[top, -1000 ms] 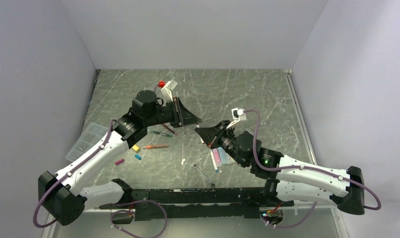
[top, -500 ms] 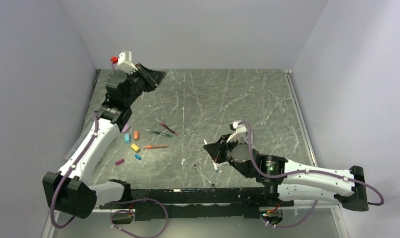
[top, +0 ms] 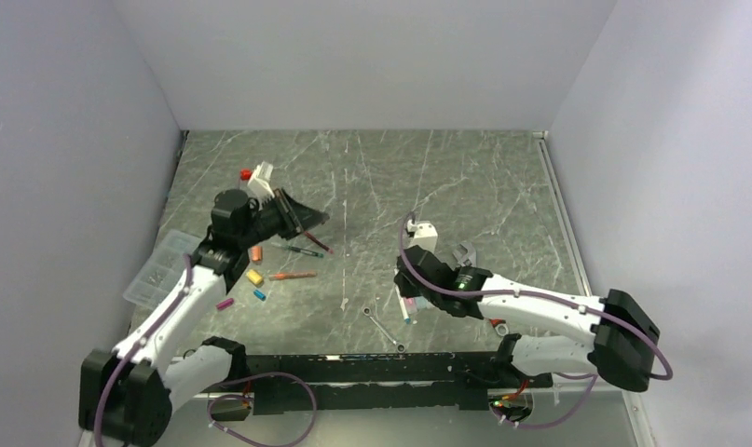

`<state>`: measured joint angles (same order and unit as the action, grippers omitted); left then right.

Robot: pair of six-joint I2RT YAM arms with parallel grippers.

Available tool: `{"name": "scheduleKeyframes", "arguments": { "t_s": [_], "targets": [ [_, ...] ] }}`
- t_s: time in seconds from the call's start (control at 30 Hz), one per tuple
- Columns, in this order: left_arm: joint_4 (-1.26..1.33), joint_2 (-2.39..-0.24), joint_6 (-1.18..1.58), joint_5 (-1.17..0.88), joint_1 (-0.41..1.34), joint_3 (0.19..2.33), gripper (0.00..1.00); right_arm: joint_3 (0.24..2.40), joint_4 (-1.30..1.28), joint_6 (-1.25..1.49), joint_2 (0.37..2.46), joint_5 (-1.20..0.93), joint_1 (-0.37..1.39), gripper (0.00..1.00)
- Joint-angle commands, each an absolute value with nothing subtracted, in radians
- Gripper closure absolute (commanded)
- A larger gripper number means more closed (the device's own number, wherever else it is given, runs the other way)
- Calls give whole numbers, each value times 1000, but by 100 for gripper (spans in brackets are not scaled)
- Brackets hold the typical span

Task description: Open the pen caps

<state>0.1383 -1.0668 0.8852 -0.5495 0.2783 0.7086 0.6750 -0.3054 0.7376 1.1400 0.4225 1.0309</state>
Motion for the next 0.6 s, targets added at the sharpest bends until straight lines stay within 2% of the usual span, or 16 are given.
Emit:
{"name": "scheduleKeyframes", "arguments": {
  "t_s": [0.0, 0.4, 0.57],
  "targets": [
    [75, -875, 884, -603, 279, 643, 100, 696, -222, 677, 1216, 316, 1034, 100],
    [-109, -647, 891, -579, 279, 506, 100, 762, -264, 745, 1449, 306, 1044, 99],
    [-89, -653, 906, -585, 279, 489, 100, 778, -302, 769, 1480, 333, 1046, 83]
  ]
}}
